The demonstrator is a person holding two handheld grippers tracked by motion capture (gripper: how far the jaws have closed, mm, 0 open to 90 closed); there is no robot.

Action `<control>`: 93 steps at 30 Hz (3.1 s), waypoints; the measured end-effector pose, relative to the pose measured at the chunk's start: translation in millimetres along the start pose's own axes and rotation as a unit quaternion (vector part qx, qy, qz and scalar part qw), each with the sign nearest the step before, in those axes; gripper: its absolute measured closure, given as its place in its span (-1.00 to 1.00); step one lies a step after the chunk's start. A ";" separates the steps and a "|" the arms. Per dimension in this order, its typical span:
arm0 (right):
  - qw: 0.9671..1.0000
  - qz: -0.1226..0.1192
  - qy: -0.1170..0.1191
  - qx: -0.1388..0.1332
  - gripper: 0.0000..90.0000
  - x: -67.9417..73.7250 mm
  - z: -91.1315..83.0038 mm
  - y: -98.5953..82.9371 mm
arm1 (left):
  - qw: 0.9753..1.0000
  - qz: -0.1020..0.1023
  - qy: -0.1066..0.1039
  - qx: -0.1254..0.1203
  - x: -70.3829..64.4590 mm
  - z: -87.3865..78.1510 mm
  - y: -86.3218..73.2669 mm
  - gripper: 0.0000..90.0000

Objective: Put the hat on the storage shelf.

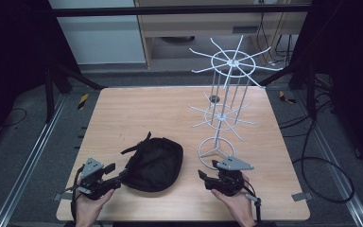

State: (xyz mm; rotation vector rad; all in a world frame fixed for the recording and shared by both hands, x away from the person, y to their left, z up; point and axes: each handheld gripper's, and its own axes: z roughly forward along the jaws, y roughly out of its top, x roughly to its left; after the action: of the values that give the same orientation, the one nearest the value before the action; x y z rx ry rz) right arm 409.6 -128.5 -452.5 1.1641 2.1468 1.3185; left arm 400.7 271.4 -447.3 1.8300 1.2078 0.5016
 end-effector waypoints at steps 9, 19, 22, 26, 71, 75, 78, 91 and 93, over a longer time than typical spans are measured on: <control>1.000 -0.011 0.024 -0.005 -0.14 22.4 26.1 26.6 | 1.000 0.006 -0.003 0.015 -2.8 5.8 -0.6 0.10; 1.000 -0.004 0.005 0.025 -0.14 26.4 58.4 33.0 | 0.999 0.018 -0.001 0.043 -3.5 16.5 -2.6 0.35; 0.999 0.000 0.002 0.036 -0.14 25.0 68.1 30.1 | 0.999 0.015 0.000 0.052 -0.7 17.5 -3.3 0.48; 0.999 0.002 0.002 0.046 -0.14 26.0 76.2 26.7 | 0.998 0.011 -0.005 0.061 1.4 19.4 -4.9 0.63; 0.990 -0.118 0.067 -0.033 0.85 60.5 38.2 41.2 | 0.999 0.009 -0.001 0.042 -19.3 85.6 15.1 0.76; 0.991 -0.114 0.066 -0.020 0.84 58.5 40.4 30.1 | 0.999 0.002 -0.012 0.038 -17.3 85.3 15.3 0.72; 0.992 -0.110 0.062 -0.018 0.84 55.8 40.6 25.6 | 0.999 -0.004 -0.019 0.039 -14.7 84.4 14.9 0.66; 0.995 -0.096 0.026 -0.011 0.86 49.6 40.6 15.3 | 0.999 -0.025 -0.035 0.030 -5.4 56.3 19.5 0.33; 0.995 -0.095 0.022 -0.011 0.86 49.4 41.0 14.7 | 0.999 -0.025 -0.029 0.029 -6.0 46.7 22.0 0.30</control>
State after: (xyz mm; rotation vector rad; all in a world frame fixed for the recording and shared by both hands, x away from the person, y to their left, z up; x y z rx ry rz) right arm 414.2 -62.9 -454.8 0.9052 2.2073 1.2899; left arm 443.1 242.1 -453.9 1.8457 1.2368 0.3855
